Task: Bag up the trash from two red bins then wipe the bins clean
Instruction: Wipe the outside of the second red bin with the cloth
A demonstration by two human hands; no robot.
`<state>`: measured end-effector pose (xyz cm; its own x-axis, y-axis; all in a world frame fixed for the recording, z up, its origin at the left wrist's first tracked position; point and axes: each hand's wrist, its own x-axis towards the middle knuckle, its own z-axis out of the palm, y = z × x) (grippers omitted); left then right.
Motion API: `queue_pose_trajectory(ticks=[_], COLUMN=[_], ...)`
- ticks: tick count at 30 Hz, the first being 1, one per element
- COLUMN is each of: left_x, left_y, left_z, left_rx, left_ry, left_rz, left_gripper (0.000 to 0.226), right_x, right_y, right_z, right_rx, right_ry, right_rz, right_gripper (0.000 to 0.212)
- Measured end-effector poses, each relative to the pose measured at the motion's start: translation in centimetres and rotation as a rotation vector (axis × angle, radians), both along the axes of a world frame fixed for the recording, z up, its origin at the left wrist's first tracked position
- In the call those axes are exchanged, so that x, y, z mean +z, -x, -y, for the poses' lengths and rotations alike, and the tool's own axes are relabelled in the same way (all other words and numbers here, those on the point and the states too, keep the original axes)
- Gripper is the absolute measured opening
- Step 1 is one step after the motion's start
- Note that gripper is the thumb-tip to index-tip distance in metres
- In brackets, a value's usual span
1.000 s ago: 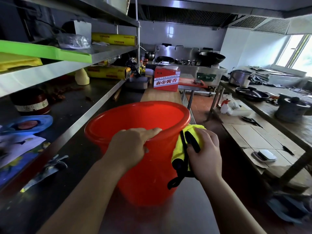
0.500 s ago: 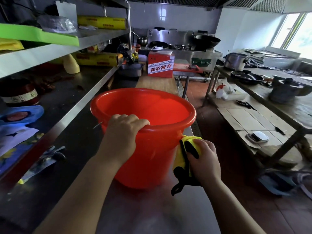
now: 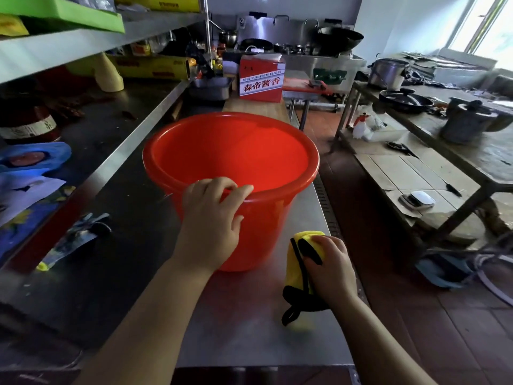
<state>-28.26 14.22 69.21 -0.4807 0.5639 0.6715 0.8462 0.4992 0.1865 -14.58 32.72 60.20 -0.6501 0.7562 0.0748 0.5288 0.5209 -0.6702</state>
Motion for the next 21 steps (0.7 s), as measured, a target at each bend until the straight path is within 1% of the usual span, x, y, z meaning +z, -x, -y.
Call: queue_pose_trajectory(ticks=[6,9,10,13,14,15,16,18,21], left_x=[-2.0,-3.9,-4.6,-6.9,-7.5,-8.2,-8.7,-9.5,-9.8], left_y=[-4.1,-5.8,-6.2,-7.3,-7.7,-8.1,-8.6,-9.6,-10.7], left_z=[-0.4,-0.6,-0.7,-1.1,-1.2,-1.3,-1.4,-1.6,-1.5], left_rx=[-0.086,-0.134,-0.149,-0.147,-0.141,-0.132,-0.117,-0.083,-0.044], left_ry=[-0.057,-0.01,0.029,0.127,0.143,0.154,0.16,0.161,0.148], left_rz=[-0.042,-0.008,0.028,0.203,0.271,0.33,0.374,0.43,0.525], left_gripper=[0.03,0.028,0.028,0.03,0.03,0.03,0.03,0.029,0.025], right_x=[-2.8,-4.3,-4.9,-6.0,-6.1,-6.3,-6.5,-6.7,-6.1], right_y=[-1.8,-2.7,-3.1,-4.5,-5.0,-5.3,-5.6,-6.1,-6.3], right_z=[-0.2,-0.7,-1.1,-2.2,-2.6,-2.9,-3.2,-3.5,-4.1], right_rx=[0.018,0.081,0.116,0.256,0.282,0.294,0.298,0.276,0.222], right_ry=[0.01,0.061,0.055,-0.024,-0.026,-0.022,-0.024,-0.032,-0.013], right_rz=[0.013,0.053,0.124,0.484,0.552,0.569,0.543,0.428,0.241], right_gripper=[0.048,0.051,0.052,0.055,0.057,0.059,0.059,0.055,0.042])
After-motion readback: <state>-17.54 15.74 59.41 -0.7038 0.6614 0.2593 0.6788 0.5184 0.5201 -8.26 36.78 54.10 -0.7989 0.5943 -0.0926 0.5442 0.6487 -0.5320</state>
